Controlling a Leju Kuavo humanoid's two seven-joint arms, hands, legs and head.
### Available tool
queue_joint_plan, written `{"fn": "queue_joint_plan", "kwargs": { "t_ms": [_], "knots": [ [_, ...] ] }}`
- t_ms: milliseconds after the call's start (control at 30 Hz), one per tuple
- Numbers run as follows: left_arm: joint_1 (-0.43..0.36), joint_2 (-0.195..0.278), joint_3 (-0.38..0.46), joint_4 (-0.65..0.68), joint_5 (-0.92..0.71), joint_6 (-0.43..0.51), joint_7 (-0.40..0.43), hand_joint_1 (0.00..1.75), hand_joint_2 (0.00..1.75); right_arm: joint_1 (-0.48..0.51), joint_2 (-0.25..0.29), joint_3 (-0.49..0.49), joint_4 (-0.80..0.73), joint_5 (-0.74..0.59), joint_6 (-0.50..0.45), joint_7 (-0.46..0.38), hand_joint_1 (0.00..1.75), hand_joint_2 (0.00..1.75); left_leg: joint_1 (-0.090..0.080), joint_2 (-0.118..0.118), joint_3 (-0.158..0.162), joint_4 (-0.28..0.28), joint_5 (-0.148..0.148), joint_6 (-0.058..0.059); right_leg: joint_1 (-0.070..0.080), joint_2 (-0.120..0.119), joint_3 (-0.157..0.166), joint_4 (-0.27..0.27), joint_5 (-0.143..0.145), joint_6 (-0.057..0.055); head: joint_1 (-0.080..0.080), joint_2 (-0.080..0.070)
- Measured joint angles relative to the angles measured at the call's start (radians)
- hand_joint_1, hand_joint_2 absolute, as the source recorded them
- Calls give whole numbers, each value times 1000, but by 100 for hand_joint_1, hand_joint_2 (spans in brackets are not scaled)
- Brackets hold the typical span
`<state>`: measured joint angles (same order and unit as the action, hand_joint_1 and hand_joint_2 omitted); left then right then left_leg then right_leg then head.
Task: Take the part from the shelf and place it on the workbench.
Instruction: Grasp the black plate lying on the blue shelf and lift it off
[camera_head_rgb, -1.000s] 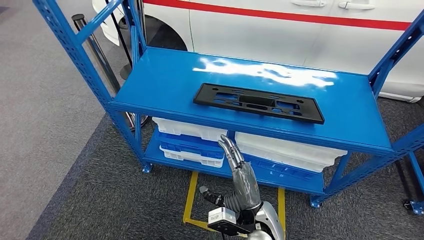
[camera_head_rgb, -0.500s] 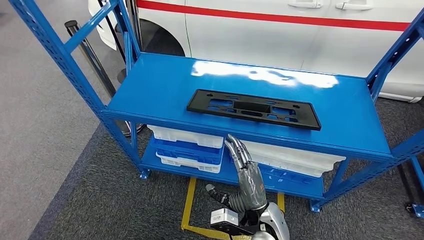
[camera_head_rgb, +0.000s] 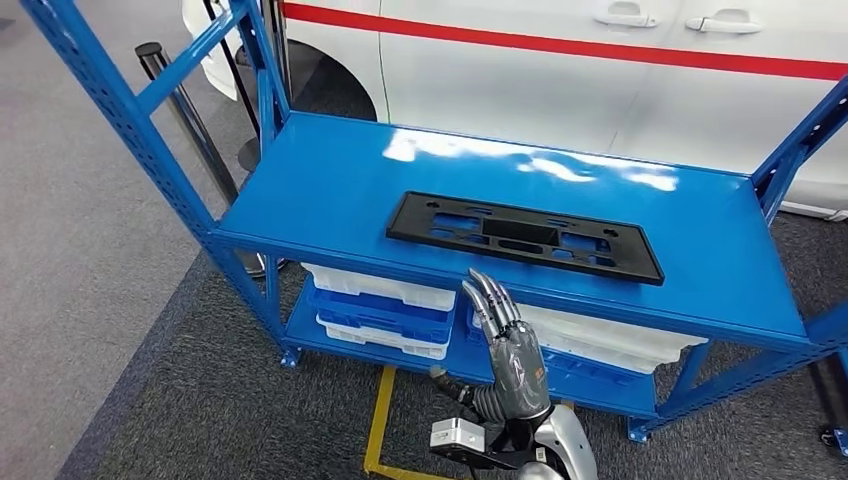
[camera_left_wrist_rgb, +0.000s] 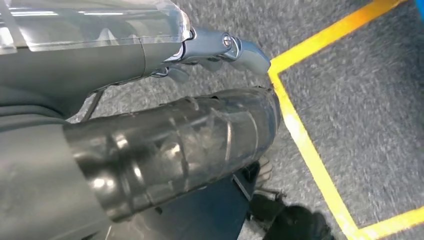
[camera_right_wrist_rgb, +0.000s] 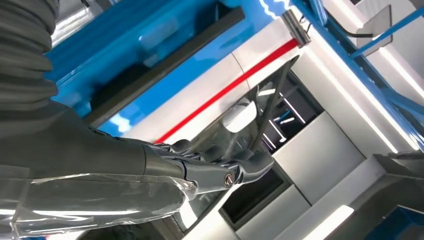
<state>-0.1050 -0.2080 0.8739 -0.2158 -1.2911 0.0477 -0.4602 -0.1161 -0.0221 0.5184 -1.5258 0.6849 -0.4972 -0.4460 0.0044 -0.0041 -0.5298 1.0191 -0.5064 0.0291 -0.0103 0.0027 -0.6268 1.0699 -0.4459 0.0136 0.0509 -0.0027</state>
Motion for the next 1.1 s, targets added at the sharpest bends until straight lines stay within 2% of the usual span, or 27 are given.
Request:
{"fn": "queue_joint_plan", "kwargs": {
  "t_ms": [100,167,233,300,333,367,400,433,467,500,567,667,700,733,800,833,867,900,933,967,1000,1033,1100],
  "knots": [
    [-2,0,-1,0,0,0,1,0,0,1,-5,-4,-4,12,-2,7,0,175,-2,0,3,-6,-8,-16,3,3,11,-21,-9,-15,-2,0],
    [-4,0,-1,0,0,0,1,0,0,-1,-7,-6,-7,19,-4,9,0,175,0,1,-3,20,-27,-25,-1,3,24,-32,-13,-26,-2,0],
    [-4,0,-2,0,0,0,1,0,0,-2,-9,-7,-10,26,-6,10,0,175,2,1,-55,124,-71,-32,-1,0,37,-38,-19,-37,-2,0],
    [-1,0,-2,0,0,-1,1,0,0,-1,-12,-7,-11,30,-7,11,0,175,3,1,-136,254,-107,-37,1,0,46,-38,-28,-43,-3,0],
    [1,0,-2,0,0,-1,2,0,0,0,-13,-7,-11,32,-7,13,0,175,3,1,-162,283,-100,-37,2,1,52,-38,-33,-44,-3,0],
    [2,0,-2,0,0,-1,2,0,0,0,-14,-8,-11,34,-7,14,0,175,3,1,-170,276,-74,-36,2,3,59,-38,-39,-44,-3,0],
    [3,0,-2,0,0,-2,2,0,0,0,-16,-8,-11,37,-7,15,0,175,3,1,-159,230,-31,-33,3,5,69,-38,-45,-43,-3,0],
    [3,0,-2,0,-1,-2,2,0,0,0,-17,-8,-11,42,-7,17,0,175,2,1,-136,161,16,-27,3,6,78,-38,-53,-41,-3,0],
    [2,1,-2,0,-1,-3,2,0,0,-1,-19,-9,-11,47,-7,19,0,175,-2,1,-111,98,47,-19,5,7,85,-38,-60,-38,-2,0],
    [0,1,-2,0,-2,-4,2,0,0,-2,-21,-9,-12,53,-6,21,0,175,-5,1,-90,47,63,-12,5,8,89,-38,-66,-33,-2,0],
    [-3,1,-2,0,-3,-5,2,0,0,-5,-25,-11,-12,64,-6,27,0,175,-12,1,-71,8,55,1,5,7,94,-38,-67,-20,-3,0],
    [-1,2,-3,0,-4,-5,2,0,0,-8,-31,-13,-14,70,-5,29,0,175,-7,-1,-40,-21,52,16,2,4,97,-13,-69,-5,-2,0],
    [-2,2,-3,0,-4,-6,2,0,0,-10,-33,-13,-15,70,-5,29,0,175,-5,-1,-26,-28,51,21,1,4,82,19,-85,-1,-2,0],
    [-3,1,-3,0,-5,-6,2,0,0,-12,-36,-13,-16,70,-5,29,0,175,-4,0,-18,-31,48,25,-2,3,54,68,-107,3,-1,0],
    [-5,1,-3,0,-7,-6,2,0,0,-13,-41,-14,-17,70,-5,30,0,175,-4,-1,-8,-32,39,29,-4,3,-25,183,-148,13,-1,0],
    [-4,1,-3,0,-8,-6,2,0,0,-12,-43,-14,-17,72,-4,31,0,175,-3,-1,-3,-31,32,29,-6,3,-57,215,-148,17,-1,0],
    [-3,1,-3,0,-8,-5,2,0,0,-11,-46,-14,-17,73,-4,32,0,175,-3,-1,6,-31,25,27,-8,3,-74,216,-129,20,-1,0],
    [-1,1,-3,0,-8,-6,2,0,0,-10,-49,-14,-17,75,-4,34,0,175,-2,-2,17,-30,16,25,-10,2,-72,180,-90,22,-1,0],
    [0,1,-3,0,-8,-6,2,0,0,-10,-52,-14,-17,78,-5,36,0,175,-1,-2,30,-30,6,21,-12,2,-56,118,-38,22,-1,0],
    [0,0,-3,1,-8,-6,2,0,0,-10,-56,-14,-17,80,-5,38,0,175,0,-2,43,-29,-4,16,-13,0,-39,61,-1,22,-1,0],
    [-1,0,-3,1,-8,-6,2,0,0,-11,-59,-15,-18,83,-5,39,0,175,0,-3,50,-28,-12,10,-10,-1,-26,11,18,18,1,0],
    [-2,-1,-4,1,-8,-6,2,0,0,-11,-62,-16,-19,85,-5,41,0,175,-1,-2,52,-28,-20,3,-6,-2,-20,-17,25,10,2,0],
    [-4,-1,-4,2,-9,-6,3,0,0,-9,-68,-19,-22,90,-5,45,0,175,-2,-1,56,-25,-28,-10,-1,-2,-16,-31,13,-9,4,0]
  ]
}}
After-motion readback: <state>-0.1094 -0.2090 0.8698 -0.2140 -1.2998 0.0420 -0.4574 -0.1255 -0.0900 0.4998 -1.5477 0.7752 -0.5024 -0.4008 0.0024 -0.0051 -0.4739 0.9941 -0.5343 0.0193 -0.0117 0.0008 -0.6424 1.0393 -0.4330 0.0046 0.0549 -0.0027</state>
